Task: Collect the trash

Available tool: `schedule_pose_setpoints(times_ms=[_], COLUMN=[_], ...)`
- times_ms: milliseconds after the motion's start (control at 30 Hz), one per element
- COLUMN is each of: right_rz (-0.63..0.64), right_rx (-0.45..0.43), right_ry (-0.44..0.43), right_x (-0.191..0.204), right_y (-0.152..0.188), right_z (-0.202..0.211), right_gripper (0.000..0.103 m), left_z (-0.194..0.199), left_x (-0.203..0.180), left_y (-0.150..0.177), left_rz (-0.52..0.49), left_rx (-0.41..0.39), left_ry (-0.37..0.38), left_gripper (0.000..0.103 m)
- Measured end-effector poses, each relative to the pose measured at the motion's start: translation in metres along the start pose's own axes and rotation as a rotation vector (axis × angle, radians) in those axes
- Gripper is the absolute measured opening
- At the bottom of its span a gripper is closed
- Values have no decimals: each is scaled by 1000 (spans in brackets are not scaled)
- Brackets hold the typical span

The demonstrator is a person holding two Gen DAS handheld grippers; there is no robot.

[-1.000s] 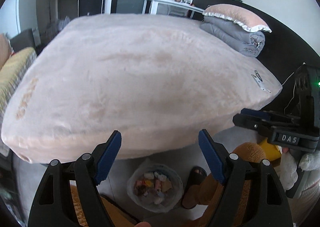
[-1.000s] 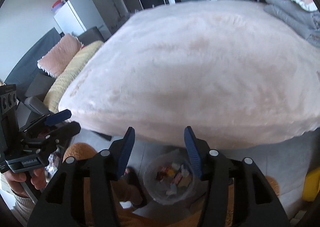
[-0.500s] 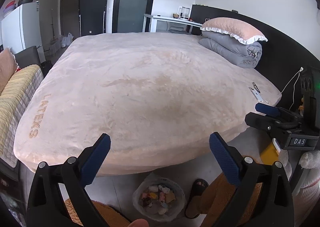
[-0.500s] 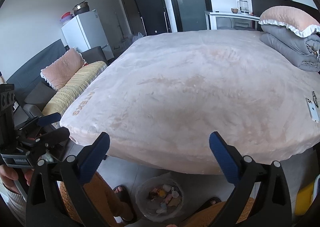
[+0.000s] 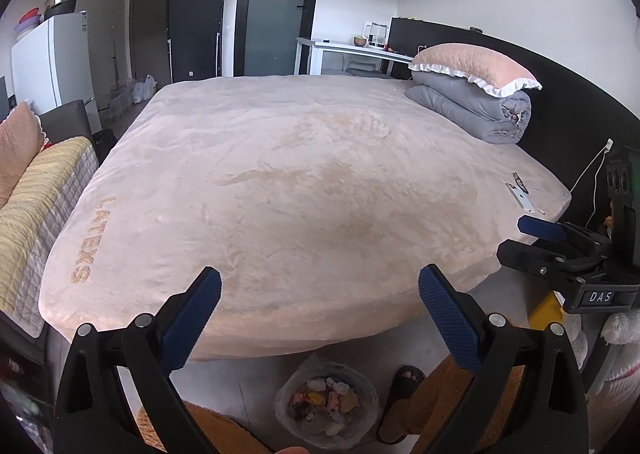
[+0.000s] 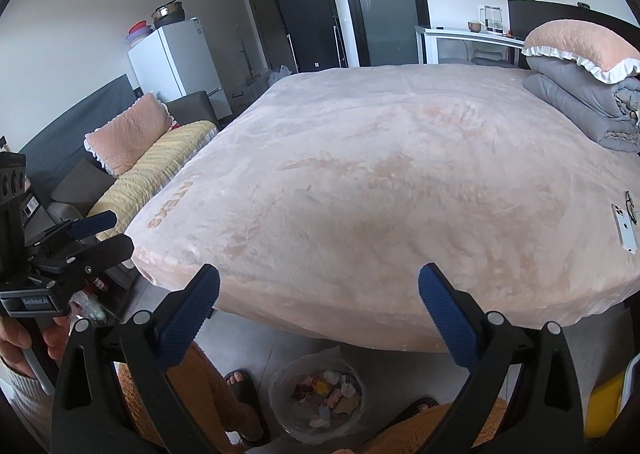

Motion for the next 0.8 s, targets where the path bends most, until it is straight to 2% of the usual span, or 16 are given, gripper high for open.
schedule_pose_setpoints(times_ms=[800], right_rz=[-5], right_rx=[8], right_ry=[-3], right_x=[1], right_y=[-3], right_z=[-6], right_gripper=[98], left_z=[-4], left_x=[2], left_y=[-4], left_rz=[2], left_rx=[4], left_ry=[-8], left_gripper=[97])
Point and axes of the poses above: each gripper's, at about its wrist camera, not at the fingertips, and z roughly against the way its jaws point, x to its left, y to its underside, the point moved 5 cm from there along -z, roughly the way its jaws point, and after that the axes turned 1 degree about -y, right-handed, at the moved point
